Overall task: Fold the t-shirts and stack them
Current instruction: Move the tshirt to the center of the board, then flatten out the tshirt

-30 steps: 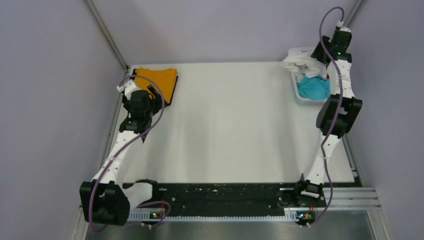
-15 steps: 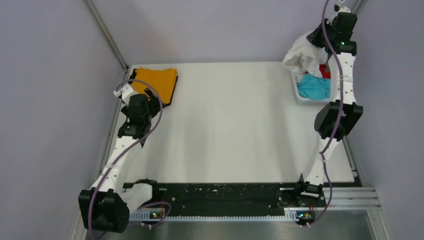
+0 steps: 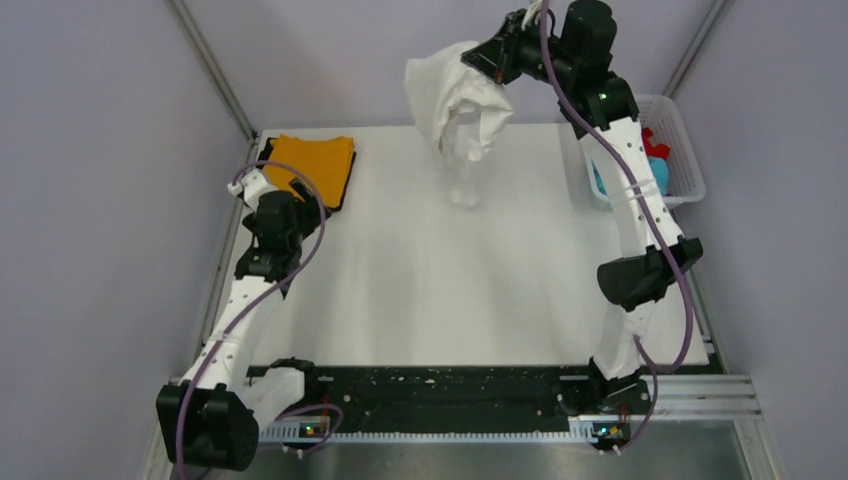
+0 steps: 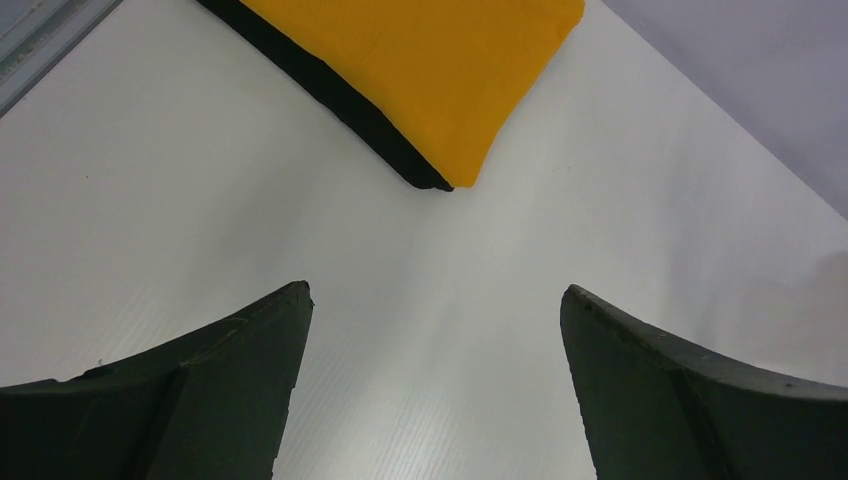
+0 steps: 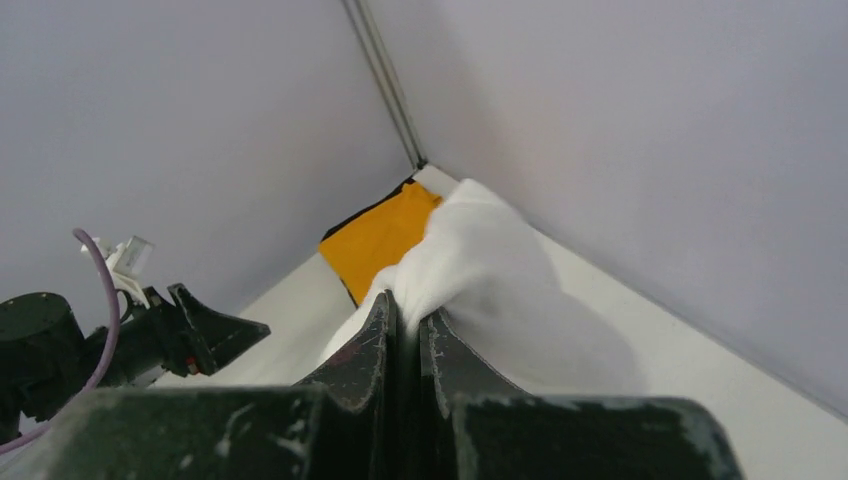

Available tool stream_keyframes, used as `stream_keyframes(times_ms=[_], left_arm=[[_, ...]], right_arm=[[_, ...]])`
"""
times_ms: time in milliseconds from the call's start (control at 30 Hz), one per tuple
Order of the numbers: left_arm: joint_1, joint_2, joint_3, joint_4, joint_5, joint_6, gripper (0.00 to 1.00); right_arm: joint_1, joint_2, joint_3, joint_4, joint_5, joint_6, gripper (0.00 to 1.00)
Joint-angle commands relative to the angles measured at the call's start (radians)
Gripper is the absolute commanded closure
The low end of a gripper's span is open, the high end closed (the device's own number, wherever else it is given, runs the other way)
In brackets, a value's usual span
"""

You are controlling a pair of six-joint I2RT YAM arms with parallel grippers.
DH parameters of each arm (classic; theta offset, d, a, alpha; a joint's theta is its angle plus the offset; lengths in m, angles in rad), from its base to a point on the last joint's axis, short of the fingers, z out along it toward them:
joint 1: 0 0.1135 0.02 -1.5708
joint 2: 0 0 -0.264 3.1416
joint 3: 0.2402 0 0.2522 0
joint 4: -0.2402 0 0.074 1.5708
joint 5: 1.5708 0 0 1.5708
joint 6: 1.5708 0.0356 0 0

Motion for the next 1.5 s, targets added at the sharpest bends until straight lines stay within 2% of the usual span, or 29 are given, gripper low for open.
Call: stream_keyframes(times_ms=[0,67,167,300,333,367,433,467,533,600,700,900,1067,1233,1467], left_arm=[[-0.002,-0.06,-0.011,0.013,-0.001,0.017,0.01],[-0.002,-0.082,-0.016,0.008,-0.009,0.022,0.01],[-0.001,-0.101,-0.015,-0.01,-0.025,0.02,0.01],[-0.002,-0.11,-0.015,-0.031,-0.038,0.013,0.01],[-0.002,-0.106,-0.014,-0.039,-0.037,0.011,0.01],[-0.002,-0.1,-0.012,-0.051,-0.035,0.006,0.01],[-0.002,-0.079,-0.009,-0.072,-0.026,-0.004,0.01],[-0.002,-0.066,-0.007,-0.084,-0.015,-0.007,0.01],[-0.002,-0.032,0.0,-0.112,0.012,-0.014,0.01],[-0.002,0.002,0.006,-0.143,0.051,-0.021,0.01],[-0.002,0.053,0.014,-0.194,0.15,-0.04,0.01],[-0.016,0.204,0.013,-0.221,0.27,-0.098,0.01],[-0.065,0.339,0.064,-0.202,0.25,-0.118,0.01],[-0.074,0.465,0.128,-0.172,0.237,-0.134,0.01],[-0.106,0.6,0.172,-0.124,0.296,-0.123,0.02]], right_arm=[[0.012,-0.036,-0.003,0.095,-0.001,-0.004,1.0],[0.014,-0.067,-0.066,0.091,0.024,0.008,1.0],[0.014,-0.149,-0.239,0.034,0.148,0.008,1.0],[0.012,-0.303,-0.625,0.012,0.412,0.02,0.99],[0.012,-0.328,-0.712,0.005,0.481,0.022,0.94],[0.01,-0.348,-0.788,-0.001,0.531,0.017,0.81],[0.004,-0.364,-0.903,-0.026,0.638,-0.008,0.42],[0.003,-0.364,-0.938,-0.05,0.689,-0.013,0.29],[-0.001,-0.366,-0.977,-0.089,0.795,-0.015,0.12],[-0.002,-0.38,-1.011,-0.099,0.868,-0.014,0.07],[-0.006,-0.416,-1.066,-0.053,0.904,-0.002,0.02],[-0.014,-0.424,-1.106,0.028,0.793,-0.005,0.02],[-0.069,-0.463,-1.181,0.026,0.797,0.089,0.02],[-0.22,-0.573,-1.303,0.029,0.685,0.221,0.01],[-0.283,-0.726,-1.423,0.021,0.753,0.234,0.01]])
